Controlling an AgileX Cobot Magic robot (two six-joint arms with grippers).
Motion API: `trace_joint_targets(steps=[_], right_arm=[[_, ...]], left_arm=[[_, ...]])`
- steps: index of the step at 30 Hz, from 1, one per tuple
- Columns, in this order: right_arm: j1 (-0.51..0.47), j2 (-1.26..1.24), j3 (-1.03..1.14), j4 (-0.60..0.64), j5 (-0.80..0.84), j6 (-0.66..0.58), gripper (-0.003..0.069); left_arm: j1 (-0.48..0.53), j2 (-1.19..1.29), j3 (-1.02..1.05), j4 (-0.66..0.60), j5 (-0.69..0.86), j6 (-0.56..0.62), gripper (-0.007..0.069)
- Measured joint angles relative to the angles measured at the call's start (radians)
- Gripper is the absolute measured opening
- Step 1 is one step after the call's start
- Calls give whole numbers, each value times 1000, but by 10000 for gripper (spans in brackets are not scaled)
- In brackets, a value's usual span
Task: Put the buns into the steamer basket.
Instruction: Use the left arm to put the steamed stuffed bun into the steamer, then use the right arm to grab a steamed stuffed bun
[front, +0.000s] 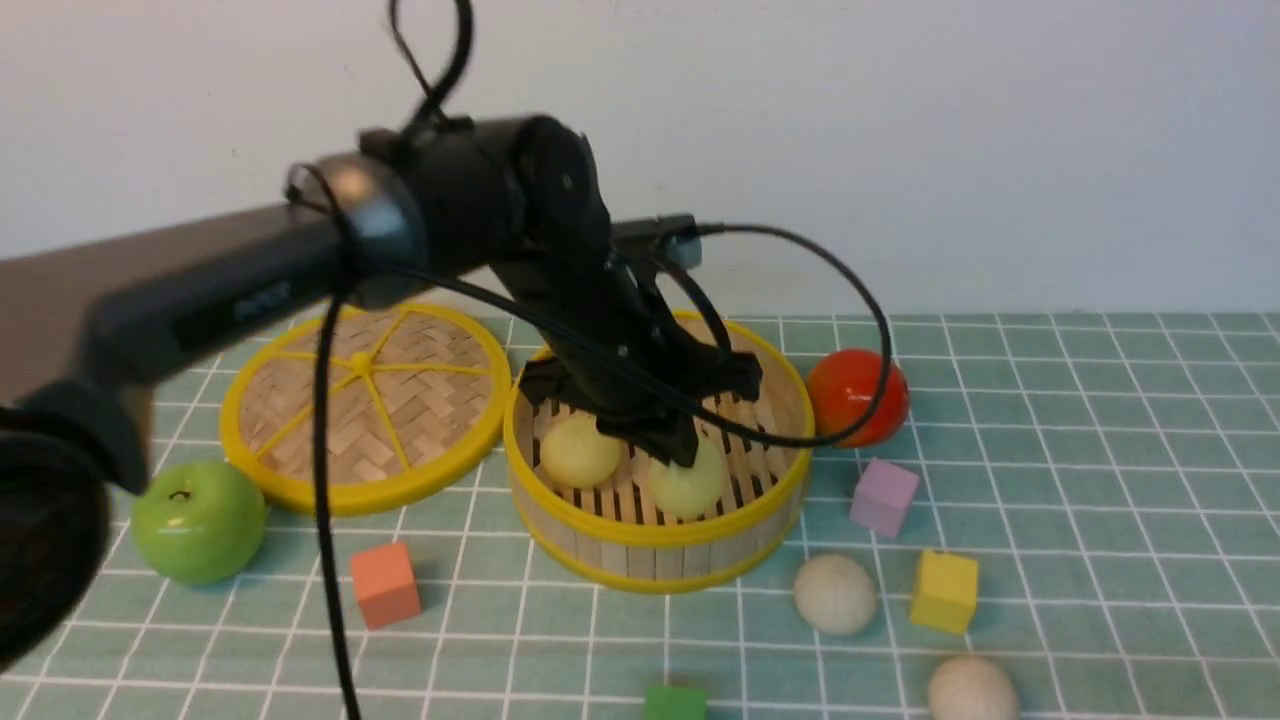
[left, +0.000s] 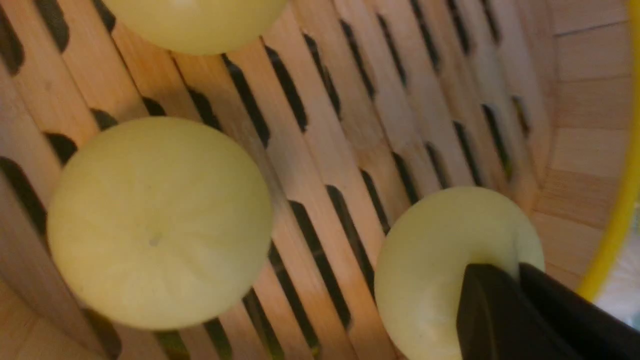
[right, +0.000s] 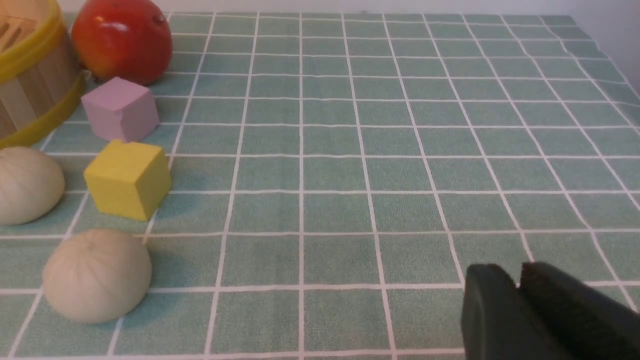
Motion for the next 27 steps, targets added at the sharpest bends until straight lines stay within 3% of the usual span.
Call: trace_joint_targets(steps=[5, 8, 15, 18, 22, 27], right_arm=[[0, 0, 0, 0, 0, 0, 114], [0, 0, 0, 0, 0, 0, 114], [0, 0, 0, 0, 0, 0, 114], [0, 0, 0, 0, 0, 0, 114], [0, 0, 0, 0, 0, 0, 114], [0, 0, 0, 0, 0, 0, 114]], left_arm=[[0, 49, -2, 18, -29, -67, 31], [-2, 49, -8, 31, -46, -85, 97], [-7, -20, -8, 82, 56, -89, 367], [-7, -181, -8, 150, 142, -89, 475], [-7, -414, -8, 218, 252, -89, 503], [-7, -646, -4, 286, 352, -106, 470]])
